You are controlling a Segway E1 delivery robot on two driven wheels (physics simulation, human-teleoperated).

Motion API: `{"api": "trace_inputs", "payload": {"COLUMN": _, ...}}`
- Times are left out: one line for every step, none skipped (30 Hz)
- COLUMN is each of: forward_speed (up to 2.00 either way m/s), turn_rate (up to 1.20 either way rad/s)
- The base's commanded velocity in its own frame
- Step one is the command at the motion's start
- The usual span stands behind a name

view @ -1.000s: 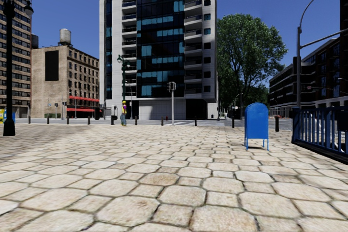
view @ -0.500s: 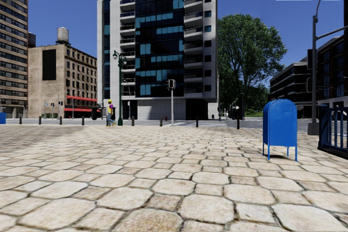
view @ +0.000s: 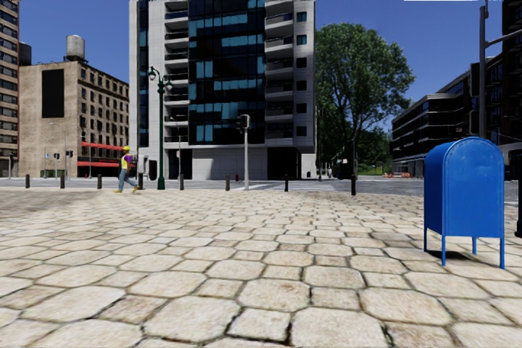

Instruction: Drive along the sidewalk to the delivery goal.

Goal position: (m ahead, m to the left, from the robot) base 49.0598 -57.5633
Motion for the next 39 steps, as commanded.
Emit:
{"api": "trace_inputs", "payload": {"forward_speed": 2.00, "turn_rate": -0.26}}
{"api": "trace_inputs", "payload": {"forward_speed": 2.00, "turn_rate": -0.27}}
{"api": "trace_inputs", "payload": {"forward_speed": 2.00, "turn_rate": -0.28}}
{"api": "trace_inputs", "payload": {"forward_speed": 2.00, "turn_rate": -0.28}}
{"api": "trace_inputs", "payload": {"forward_speed": 2.00, "turn_rate": -0.28}}
{"api": "trace_inputs", "payload": {"forward_speed": 2.00, "turn_rate": -0.28}}
{"api": "trace_inputs", "payload": {"forward_speed": 2.00, "turn_rate": -0.28}}
{"api": "trace_inputs", "payload": {"forward_speed": 2.00, "turn_rate": -0.28}}
{"api": "trace_inputs", "payload": {"forward_speed": 2.00, "turn_rate": -0.28}}
{"api": "trace_inputs", "payload": {"forward_speed": 2.00, "turn_rate": -0.28}}
{"api": "trace_inputs", "payload": {"forward_speed": 2.00, "turn_rate": -0.28}}
{"api": "trace_inputs", "payload": {"forward_speed": 2.00, "turn_rate": -0.28}}
{"api": "trace_inputs", "payload": {"forward_speed": 2.00, "turn_rate": -0.28}}
{"api": "trace_inputs", "payload": {"forward_speed": 2.00, "turn_rate": -0.28}}
{"api": "trace_inputs", "payload": {"forward_speed": 2.00, "turn_rate": -0.28}}
{"api": "trace_inputs", "payload": {"forward_speed": 2.00, "turn_rate": -0.28}}
{"api": "trace_inputs", "payload": {"forward_speed": 2.00, "turn_rate": -0.28}}
{"api": "trace_inputs", "payload": {"forward_speed": 2.00, "turn_rate": -0.28}}
{"api": "trace_inputs", "payload": {"forward_speed": 2.00, "turn_rate": -0.28}}
{"api": "trace_inputs", "payload": {"forward_speed": 2.00, "turn_rate": -0.28}}
{"api": "trace_inputs", "payload": {"forward_speed": 2.00, "turn_rate": -0.28}}
{"api": "trace_inputs", "payload": {"forward_speed": 2.00, "turn_rate": -0.28}}
{"api": "trace_inputs", "payload": {"forward_speed": 2.00, "turn_rate": -0.28}}
{"api": "trace_inputs", "payload": {"forward_speed": 2.00, "turn_rate": -0.28}}
{"api": "trace_inputs", "payload": {"forward_speed": 2.00, "turn_rate": -0.28}}
{"api": "trace_inputs", "payload": {"forward_speed": 2.00, "turn_rate": -0.22}}
{"api": "trace_inputs", "payload": {"forward_speed": 2.00, "turn_rate": 0.00}}
{"api": "trace_inputs", "payload": {"forward_speed": 2.00, "turn_rate": 0.00}}
{"api": "trace_inputs", "payload": {"forward_speed": 2.00, "turn_rate": 0.00}}
{"api": "trace_inputs", "payload": {"forward_speed": 2.00, "turn_rate": 0.00}}
{"api": "trace_inputs", "payload": {"forward_speed": 2.00, "turn_rate": 0.00}}
{"api": "trace_inputs", "payload": {"forward_speed": 2.00, "turn_rate": 0.00}}
{"api": "trace_inputs", "payload": {"forward_speed": 2.00, "turn_rate": 0.00}}
{"api": "trace_inputs", "payload": {"forward_speed": 2.00, "turn_rate": 0.00}}
{"api": "trace_inputs", "payload": {"forward_speed": 2.00, "turn_rate": 0.00}}
{"api": "trace_inputs", "payload": {"forward_speed": 2.00, "turn_rate": 0.00}}
{"api": "trace_inputs", "payload": {"forward_speed": 2.00, "turn_rate": 0.00}}
{"api": "trace_inputs", "payload": {"forward_speed": 2.00, "turn_rate": 0.00}}
{"api": "trace_inputs", "payload": {"forward_speed": 2.00, "turn_rate": 0.00}}
